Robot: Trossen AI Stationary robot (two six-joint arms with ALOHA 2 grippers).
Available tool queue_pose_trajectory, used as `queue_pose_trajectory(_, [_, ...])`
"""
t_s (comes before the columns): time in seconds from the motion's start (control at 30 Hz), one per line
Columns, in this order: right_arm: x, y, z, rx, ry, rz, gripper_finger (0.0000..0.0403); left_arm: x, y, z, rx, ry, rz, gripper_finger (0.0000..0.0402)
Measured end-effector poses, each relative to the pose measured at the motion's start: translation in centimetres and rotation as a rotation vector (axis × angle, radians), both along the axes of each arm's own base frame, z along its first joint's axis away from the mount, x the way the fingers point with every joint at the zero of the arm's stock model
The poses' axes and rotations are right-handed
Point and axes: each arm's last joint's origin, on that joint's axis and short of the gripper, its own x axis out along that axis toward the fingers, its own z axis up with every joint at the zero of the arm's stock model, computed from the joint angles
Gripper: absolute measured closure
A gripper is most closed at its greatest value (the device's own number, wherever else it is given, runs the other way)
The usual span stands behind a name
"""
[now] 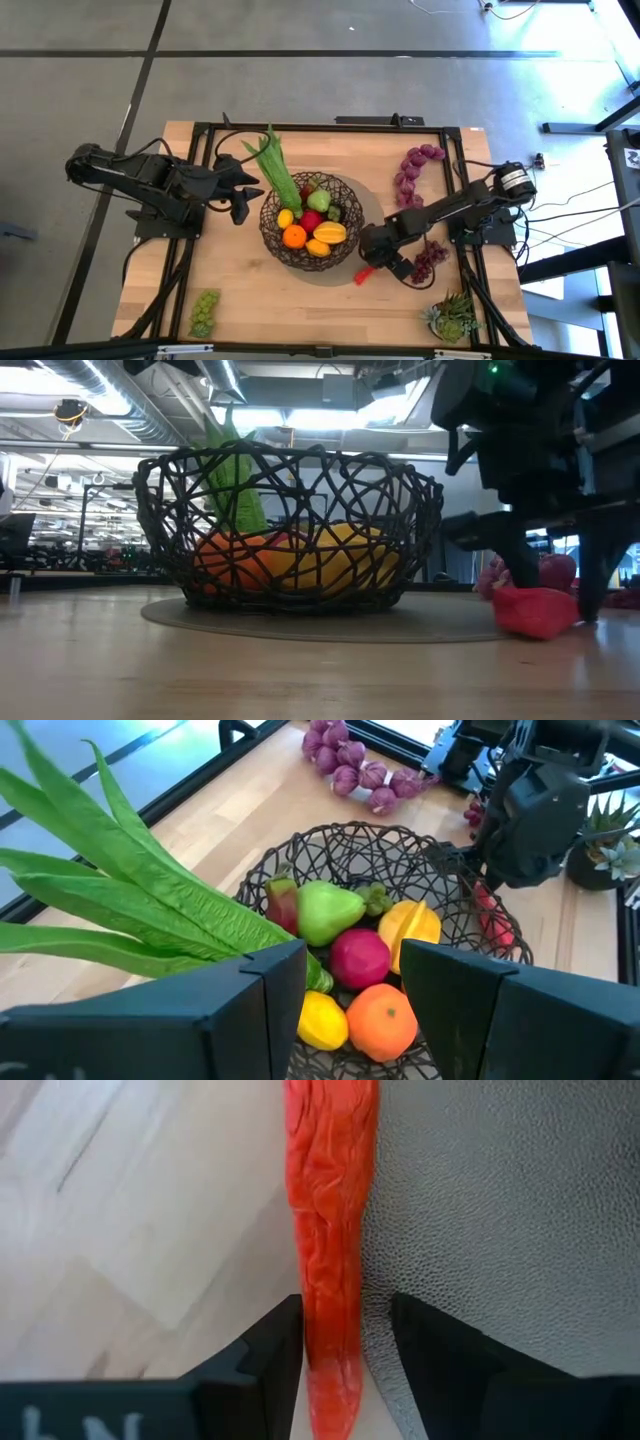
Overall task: Build produce basket
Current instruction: Put the carrot into the wire basket
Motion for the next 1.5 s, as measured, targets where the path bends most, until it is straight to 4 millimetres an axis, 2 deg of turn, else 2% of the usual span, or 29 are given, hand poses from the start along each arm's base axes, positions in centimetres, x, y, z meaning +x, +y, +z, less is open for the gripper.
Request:
queue_pose_trajectory(0.1, [0.1, 0.4, -0.5, 0.002, 0.002, 0.008, 0.0243, 0.0, 0.0, 0.0, 0.000, 0.000, 0.000, 0.0249])
queue_pose_trajectory(0.2, [0.3, 0.6, -0.5, 0.018, -0.006, -0.014, 0.0266, 0.0, 0.0, 0.0, 0.000, 0.000, -0.001, 0.0249])
queue_pose_trajectory(0.47, [1.0, 0.8, 0.1, 0.061, 0.008, -0.147, 0.0385, 0.0, 0.0, 0.0, 0.000, 0.000, 0.000, 0.0249])
queue_pose_trajectory(0.87, [2.1, 1.2, 2.4, 0.065, 0.080, -0.278, 0.0389, 0.0, 0.0, 0.0, 0.006, 0.003, -0.004, 0.0249])
queue_pose_trajectory(1.13, [2.3, 1.2, 4.2, 0.041, 0.147, -0.287, 0.0389, -0.1, 0.0, -0.2, 0.013, 0.030, -0.007, 0.0249])
queue_pose_trajectory(1.5, [1.2, 1.2, 4.9, 0.059, 0.316, -0.328, 0.0390, -0.1, 0.0, -0.2, 0.038, 0.040, -0.026, 0.0249])
